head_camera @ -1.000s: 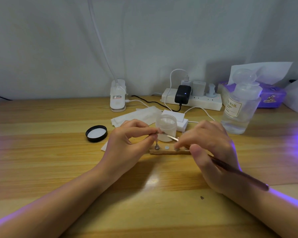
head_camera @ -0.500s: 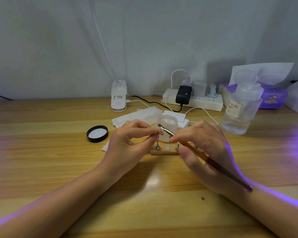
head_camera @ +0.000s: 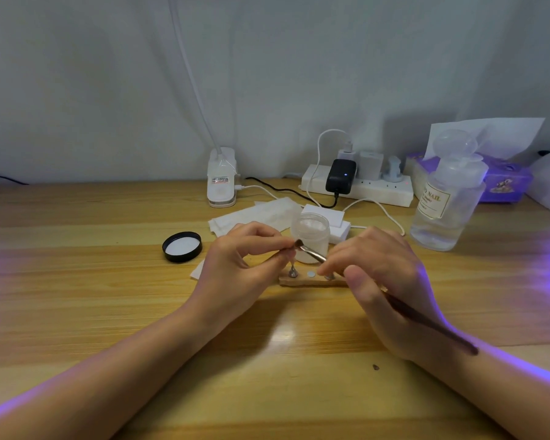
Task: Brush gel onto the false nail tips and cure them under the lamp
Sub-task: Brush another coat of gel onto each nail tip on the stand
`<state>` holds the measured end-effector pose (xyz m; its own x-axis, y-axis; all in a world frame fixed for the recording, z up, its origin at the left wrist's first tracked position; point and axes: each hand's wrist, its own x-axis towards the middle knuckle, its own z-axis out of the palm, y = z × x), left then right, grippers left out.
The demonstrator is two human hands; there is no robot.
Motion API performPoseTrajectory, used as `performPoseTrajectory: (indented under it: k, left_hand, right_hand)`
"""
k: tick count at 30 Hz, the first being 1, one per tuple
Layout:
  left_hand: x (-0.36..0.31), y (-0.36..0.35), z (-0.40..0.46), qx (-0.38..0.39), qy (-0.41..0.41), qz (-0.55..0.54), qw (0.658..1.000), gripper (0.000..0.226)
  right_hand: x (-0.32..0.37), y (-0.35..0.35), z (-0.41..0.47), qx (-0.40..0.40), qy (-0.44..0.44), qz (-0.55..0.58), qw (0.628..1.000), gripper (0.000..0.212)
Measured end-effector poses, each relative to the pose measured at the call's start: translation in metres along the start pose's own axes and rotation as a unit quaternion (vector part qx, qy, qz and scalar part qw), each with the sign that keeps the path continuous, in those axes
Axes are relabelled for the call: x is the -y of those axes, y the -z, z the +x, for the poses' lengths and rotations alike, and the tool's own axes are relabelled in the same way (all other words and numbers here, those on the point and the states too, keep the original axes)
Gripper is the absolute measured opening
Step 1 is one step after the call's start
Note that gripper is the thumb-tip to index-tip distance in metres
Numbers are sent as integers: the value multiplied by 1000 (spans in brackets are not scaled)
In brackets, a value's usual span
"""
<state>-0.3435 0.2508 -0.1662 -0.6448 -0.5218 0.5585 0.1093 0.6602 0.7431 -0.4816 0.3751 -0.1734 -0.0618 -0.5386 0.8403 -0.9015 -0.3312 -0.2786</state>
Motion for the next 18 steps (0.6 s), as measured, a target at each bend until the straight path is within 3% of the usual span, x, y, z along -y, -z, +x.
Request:
performPoseTrajectory:
  k: [4, 10, 15, 18]
  left_hand:
    - [0, 0, 0, 1, -2, 7, 1000, 22]
    - [1, 1, 1, 1, -10, 14, 1000, 22]
    - [1, 1, 0, 3, -3, 9, 1000, 22]
    - [0, 1, 0, 2, -5, 4, 1000, 19]
  right_hand:
    - [-2, 2, 0, -35, 7, 34, 999, 61]
    - [1, -1, 1, -5, -17, -2, 1000, 32]
    - [0, 1, 0, -36, -19, 35, 999, 60]
    - [1, 1, 0, -33, -20, 35, 999, 55]
